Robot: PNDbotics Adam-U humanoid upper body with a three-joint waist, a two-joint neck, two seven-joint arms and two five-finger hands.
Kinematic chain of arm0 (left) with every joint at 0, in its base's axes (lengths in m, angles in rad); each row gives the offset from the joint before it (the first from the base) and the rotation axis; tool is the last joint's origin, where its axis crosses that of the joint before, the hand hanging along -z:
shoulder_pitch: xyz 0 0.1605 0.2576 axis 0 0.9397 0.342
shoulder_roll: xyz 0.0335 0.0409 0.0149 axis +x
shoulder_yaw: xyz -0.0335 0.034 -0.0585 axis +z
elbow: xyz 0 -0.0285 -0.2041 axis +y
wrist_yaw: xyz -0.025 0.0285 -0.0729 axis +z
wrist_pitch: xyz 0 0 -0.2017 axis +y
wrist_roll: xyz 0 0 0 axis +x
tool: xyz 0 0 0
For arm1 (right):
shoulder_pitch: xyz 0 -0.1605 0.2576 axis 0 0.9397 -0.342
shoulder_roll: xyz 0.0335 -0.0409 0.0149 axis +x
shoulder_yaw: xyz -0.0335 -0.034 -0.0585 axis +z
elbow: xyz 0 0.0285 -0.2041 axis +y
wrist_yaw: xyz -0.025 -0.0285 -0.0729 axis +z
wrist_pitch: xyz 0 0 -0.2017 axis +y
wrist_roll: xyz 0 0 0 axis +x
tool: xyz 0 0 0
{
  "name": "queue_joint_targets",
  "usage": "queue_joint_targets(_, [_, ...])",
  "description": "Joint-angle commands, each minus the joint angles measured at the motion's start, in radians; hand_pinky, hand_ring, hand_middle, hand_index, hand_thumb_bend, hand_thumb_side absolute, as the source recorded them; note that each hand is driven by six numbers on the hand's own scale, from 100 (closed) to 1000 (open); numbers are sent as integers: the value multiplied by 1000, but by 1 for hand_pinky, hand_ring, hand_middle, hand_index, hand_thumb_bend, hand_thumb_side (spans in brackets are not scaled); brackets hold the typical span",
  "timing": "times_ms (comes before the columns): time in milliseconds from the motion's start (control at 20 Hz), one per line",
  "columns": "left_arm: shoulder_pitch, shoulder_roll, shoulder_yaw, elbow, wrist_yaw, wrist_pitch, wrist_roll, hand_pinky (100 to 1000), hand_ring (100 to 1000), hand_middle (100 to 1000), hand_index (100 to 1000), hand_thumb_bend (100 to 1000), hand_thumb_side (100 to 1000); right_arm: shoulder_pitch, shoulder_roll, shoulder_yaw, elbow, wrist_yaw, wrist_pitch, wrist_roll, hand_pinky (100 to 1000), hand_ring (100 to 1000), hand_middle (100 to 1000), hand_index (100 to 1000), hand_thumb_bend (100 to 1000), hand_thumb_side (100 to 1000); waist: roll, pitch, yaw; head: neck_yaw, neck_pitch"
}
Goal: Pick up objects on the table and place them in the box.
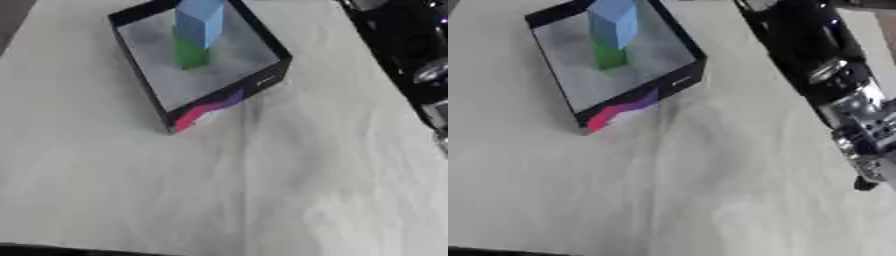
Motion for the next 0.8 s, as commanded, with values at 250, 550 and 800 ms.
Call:
queue_joint_targets(250, [-12,13,2,-17,7,10,-6,734,628,772,830,451,475,16,18,12,42,144,-88,57,882,773,706,839,228,206,-5,-17,3,8,-12])
queue_joint_targets(550, [1,14,3,-17,10,23,1,733,626,770,829,450,480,22,-1,-15,7,127,-123,60,916,837,788,902,268,204,-4,-20,-3,19,-1])
queue_joint_targets(800, [8,19,4,-17,7,24,6,733,627,770,830,451,478,25,-52,-54,-59,43,-92,8,925,843,801,913,274,211,-2,-31,-15,34,6])
